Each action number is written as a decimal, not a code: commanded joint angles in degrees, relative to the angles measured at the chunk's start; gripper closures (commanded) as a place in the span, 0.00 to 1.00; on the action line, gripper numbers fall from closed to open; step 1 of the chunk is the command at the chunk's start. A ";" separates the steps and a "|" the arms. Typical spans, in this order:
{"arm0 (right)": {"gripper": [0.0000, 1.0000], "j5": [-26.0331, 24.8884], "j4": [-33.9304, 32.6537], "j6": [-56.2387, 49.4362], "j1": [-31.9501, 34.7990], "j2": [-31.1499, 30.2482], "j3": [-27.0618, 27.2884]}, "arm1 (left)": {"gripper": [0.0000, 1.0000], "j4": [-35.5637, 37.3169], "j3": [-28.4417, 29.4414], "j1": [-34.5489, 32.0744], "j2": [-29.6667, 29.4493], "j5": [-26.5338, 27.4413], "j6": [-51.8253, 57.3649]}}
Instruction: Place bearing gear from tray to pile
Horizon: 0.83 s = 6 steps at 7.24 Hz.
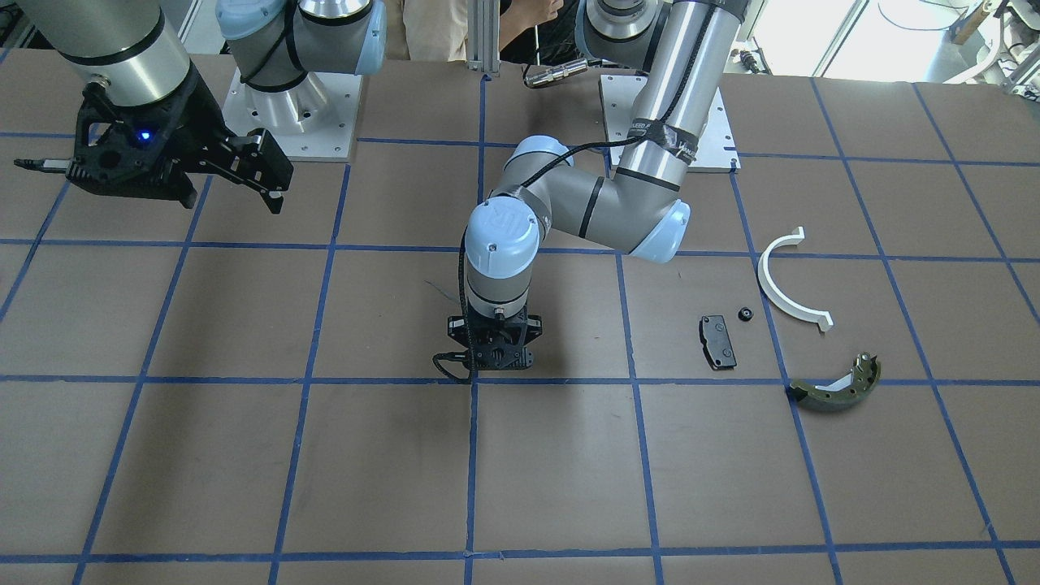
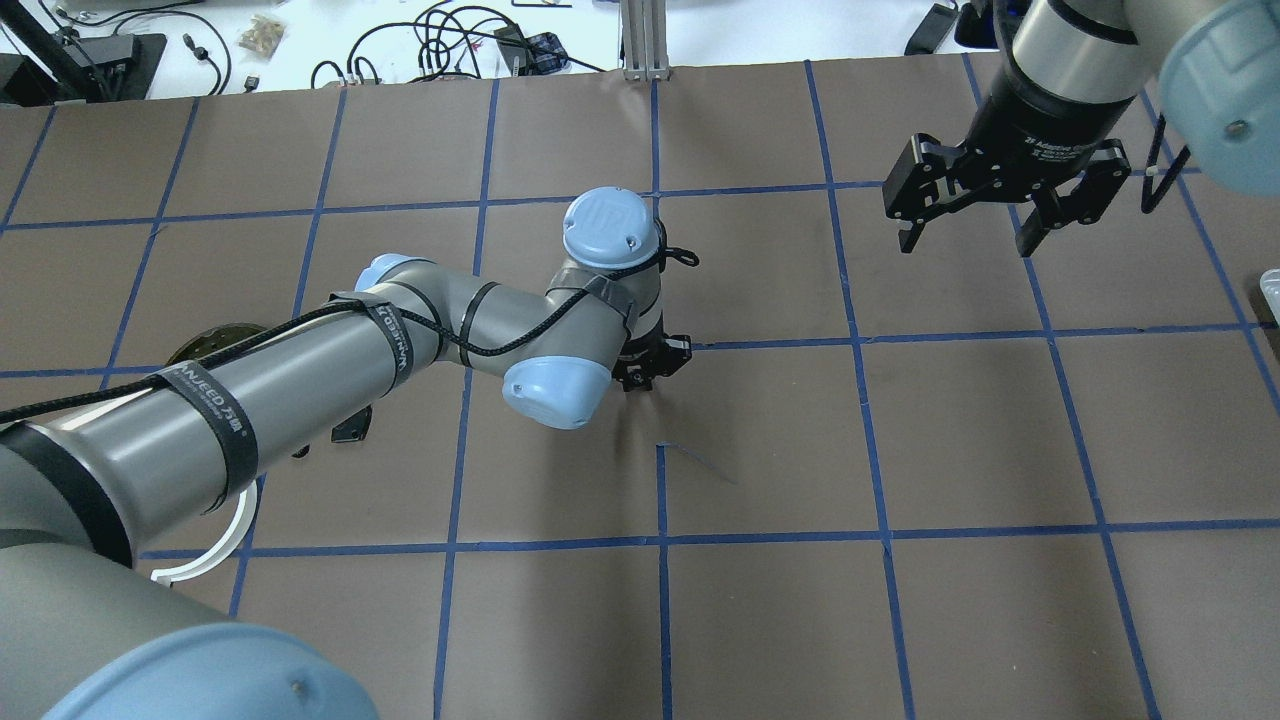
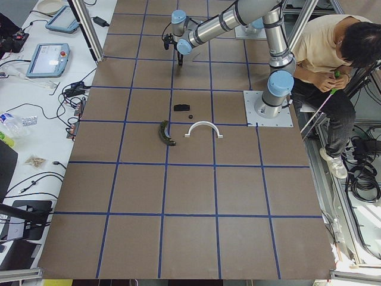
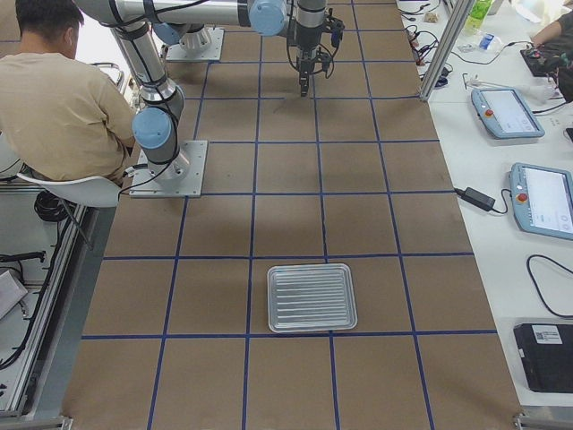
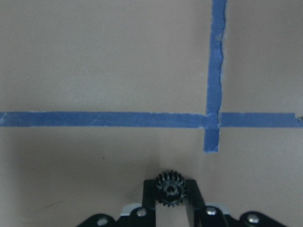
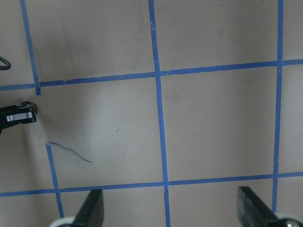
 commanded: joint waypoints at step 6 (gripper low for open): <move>0.00 -2.85 0.09 2.21 0.00 -0.22 0.04 | 1.00 -14.18 -2.56 18.24 13.15 1.09 18.84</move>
